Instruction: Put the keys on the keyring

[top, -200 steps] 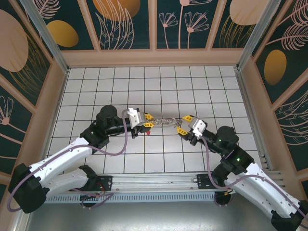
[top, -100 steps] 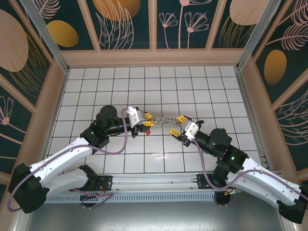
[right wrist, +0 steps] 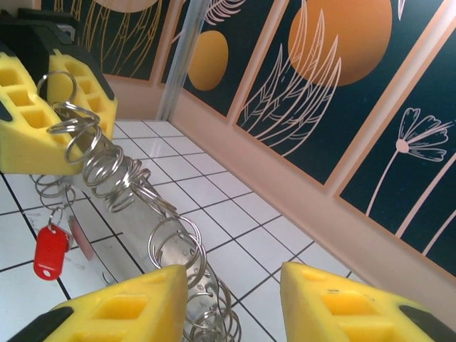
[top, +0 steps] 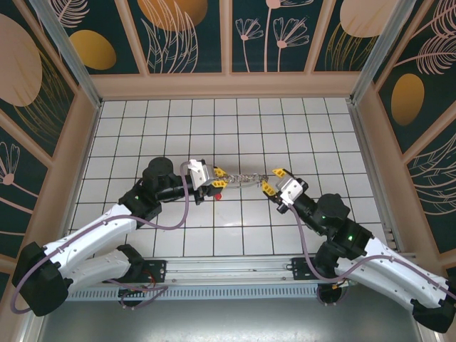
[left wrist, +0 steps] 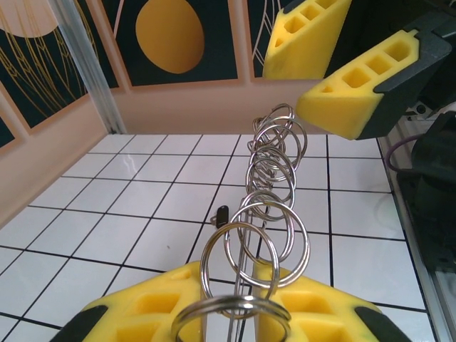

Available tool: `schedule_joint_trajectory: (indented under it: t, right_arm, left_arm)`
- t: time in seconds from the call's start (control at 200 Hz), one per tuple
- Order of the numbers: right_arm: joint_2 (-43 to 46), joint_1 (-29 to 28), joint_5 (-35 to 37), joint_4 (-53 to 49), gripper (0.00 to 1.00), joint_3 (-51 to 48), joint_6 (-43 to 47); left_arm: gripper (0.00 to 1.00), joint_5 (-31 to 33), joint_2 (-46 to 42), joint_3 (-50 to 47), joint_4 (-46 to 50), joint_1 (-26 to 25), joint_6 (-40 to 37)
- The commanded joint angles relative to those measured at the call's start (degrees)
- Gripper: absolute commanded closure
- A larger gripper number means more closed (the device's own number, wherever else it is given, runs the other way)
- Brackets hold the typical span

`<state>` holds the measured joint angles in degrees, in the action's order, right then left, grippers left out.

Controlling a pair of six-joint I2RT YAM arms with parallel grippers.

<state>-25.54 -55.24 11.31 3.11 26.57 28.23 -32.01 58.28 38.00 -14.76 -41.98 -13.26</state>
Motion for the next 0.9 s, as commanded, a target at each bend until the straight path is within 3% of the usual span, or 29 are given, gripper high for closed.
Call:
schedule_joint_trajectory:
  t: [0.0,0.255,0.44,0.531,0.716,0.896]
  right_arm:
    - [0.7,-0.4,3.8,-1.3,0.62,-0.3,0.0]
    - [3.3,0.1,-0.1,-5.4,0.59,-0.1,-2.1]
    - [8.3,0.4,-17.2,-4.8,0.54,0.0,-4.9]
    - [7.1,0.4,-25.2,0.7,0.54,-1.7,-8.2]
    - [2.7,2.2,-24.7,16.2,0.58,-5.1,-18.1]
    - [2.9,9.9,-30.4,25.2,0.54,-8.5,-26.5]
  left_arm:
    - [1.0,0.6,-1.5,-0.1,-2.8,0.2,-1.0]
    - [1.0,3.1,-2.5,0.1,-4.9,0.2,0.4]
    - [1.0,7.6,-3.5,-1.4,-9.6,0.2,3.6]
    - [1.0,6.2,-3.0,-1.8,-12.0,0.1,4.9]
    - [1.0,4.4,-2.6,-2.3,-13.9,0.2,5.2]
    - [1.0,0.5,-2.0,-2.7,-15.4,0.2,5.1]
